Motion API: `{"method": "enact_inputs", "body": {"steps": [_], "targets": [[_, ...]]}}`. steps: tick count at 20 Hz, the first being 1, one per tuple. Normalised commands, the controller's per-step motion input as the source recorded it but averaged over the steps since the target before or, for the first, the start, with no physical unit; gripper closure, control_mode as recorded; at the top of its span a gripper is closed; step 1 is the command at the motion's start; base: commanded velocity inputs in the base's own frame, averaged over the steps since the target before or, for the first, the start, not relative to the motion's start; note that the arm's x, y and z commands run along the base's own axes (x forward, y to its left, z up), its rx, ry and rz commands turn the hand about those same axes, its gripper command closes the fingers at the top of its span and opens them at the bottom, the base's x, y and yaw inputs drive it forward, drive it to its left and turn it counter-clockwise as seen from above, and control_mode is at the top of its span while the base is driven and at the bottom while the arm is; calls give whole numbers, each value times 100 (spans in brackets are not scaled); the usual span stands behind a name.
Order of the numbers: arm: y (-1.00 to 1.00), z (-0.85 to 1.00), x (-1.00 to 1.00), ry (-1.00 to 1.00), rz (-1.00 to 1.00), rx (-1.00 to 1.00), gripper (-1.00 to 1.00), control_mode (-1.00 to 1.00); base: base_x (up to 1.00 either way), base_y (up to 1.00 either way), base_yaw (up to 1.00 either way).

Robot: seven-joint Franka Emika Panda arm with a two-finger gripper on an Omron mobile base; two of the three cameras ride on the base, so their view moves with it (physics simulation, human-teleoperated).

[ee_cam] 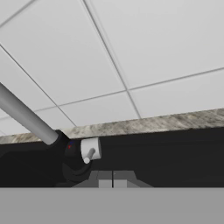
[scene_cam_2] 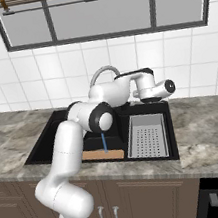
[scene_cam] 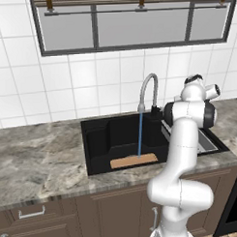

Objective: Turn on the sink faucet with hot water and rinse the cutting board for ten seconds, then turn off the faucet. Push the cutting board to reach the water if necessary.

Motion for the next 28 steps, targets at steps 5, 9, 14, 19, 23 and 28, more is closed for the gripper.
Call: {"method": "enact_inputs", "body": {"steps": [5,9,14,19,23,28], "targets": [[0,0,0,0,0,0,100,-100,0,0,0],[0,0,0,0,0,0,100,-100,0,0,0],[0,0,0,0,0,0,100,-100,0,0,0],[0,0,0,0,0,0,100,-100,0,0,0],[0,0,0,0,0,0,100,-100,0,0,0],[0,0,0,0,0,0,100,-100,0,0,0]]}}
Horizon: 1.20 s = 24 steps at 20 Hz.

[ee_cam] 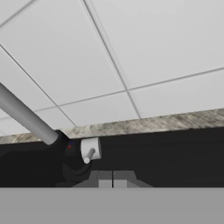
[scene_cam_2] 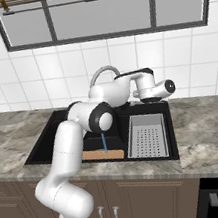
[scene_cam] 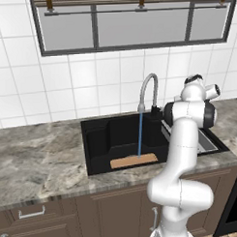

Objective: Turn on the sink faucet with hot water and rinse the cutting board for ten seconds, then turn off the faucet. Push the cutting board to reach the water if necessary.

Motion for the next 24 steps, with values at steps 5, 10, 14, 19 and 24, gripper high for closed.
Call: {"method": "enact_inputs", "body": {"steps": [5,10,14,19,24], "targets": [[4,-11,6,0,0,0,100,-100,0,0,0],[9,-9,25,0,0,0,100,-100,0,0,0],[23,-11,23,0,0,0,100,-100,0,0,0],[23,-17,3,0,0,0,100,-100,0,0,0],[3,-15,0,2,0,0,100,-100,0,0,0]]}}
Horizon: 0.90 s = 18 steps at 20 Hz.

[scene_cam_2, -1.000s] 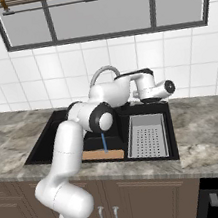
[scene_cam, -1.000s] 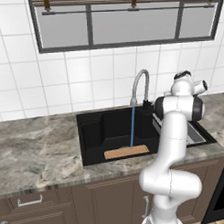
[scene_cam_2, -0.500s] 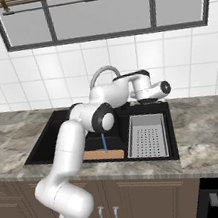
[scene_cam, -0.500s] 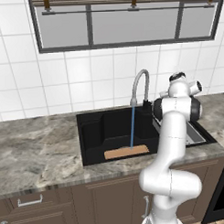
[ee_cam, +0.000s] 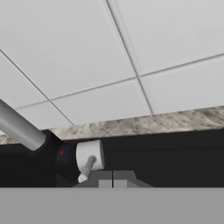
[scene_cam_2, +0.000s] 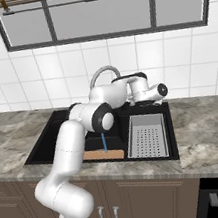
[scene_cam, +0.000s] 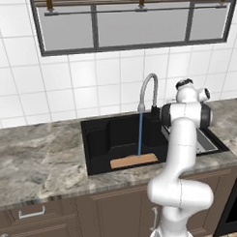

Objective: Turn on the sink faucet with hot water and rinse the cutting board for ten seconds, then turn off the faucet. Push the cutting board to reach the water if necessary.

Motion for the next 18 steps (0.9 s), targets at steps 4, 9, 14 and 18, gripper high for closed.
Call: {"method": "enact_inputs", "body": {"steps": [4,9,14,18], "targets": [[0,-10,0,0,0,0,100,-100,0,0,0],[-10,-8,0,0,0,0,100,-100,0,0,0],[0,-9,0,0,0,0,100,-100,0,0,0],[12,-2,0,0,0,0,100,-100,0,0,0]]}}
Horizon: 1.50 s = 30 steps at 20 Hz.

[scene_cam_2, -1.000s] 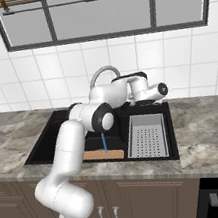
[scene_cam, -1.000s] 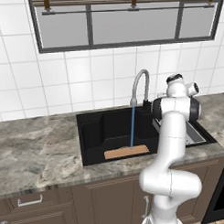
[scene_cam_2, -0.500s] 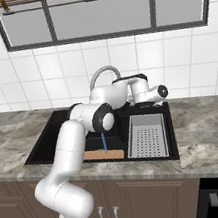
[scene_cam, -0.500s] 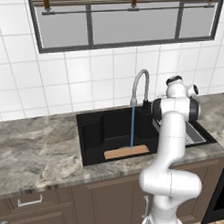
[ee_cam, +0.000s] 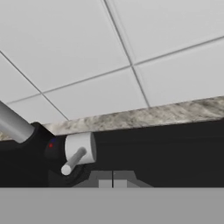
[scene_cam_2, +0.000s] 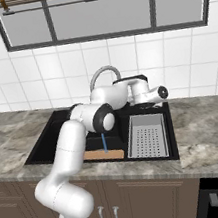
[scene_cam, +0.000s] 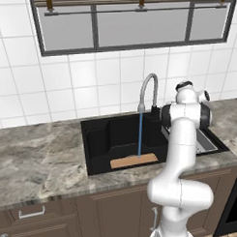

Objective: Turn on the sink faucet with hot water and rinse the cutting board for ten seconds, then turn off the faucet. Push the cutting board to reach the water if necessary.

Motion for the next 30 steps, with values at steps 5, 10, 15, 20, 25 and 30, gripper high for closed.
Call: {"method": "enact_inputs", "body": {"steps": [5,10,15,20,25,30], "targets": [[16,0,0,0,0,0,100,-100,0,0,0],[14,0,0,0,0,0,100,-100,0,0,0],[3,0,0,0,0,0,100,-100,0,0,0],[0,0,8,0,0,0,100,-100,0,0,0],[-4,0,9,0,0,0,100,-100,0,0,0],[-6,0,3,0,0,0,100,-100,0,0,0]]}}
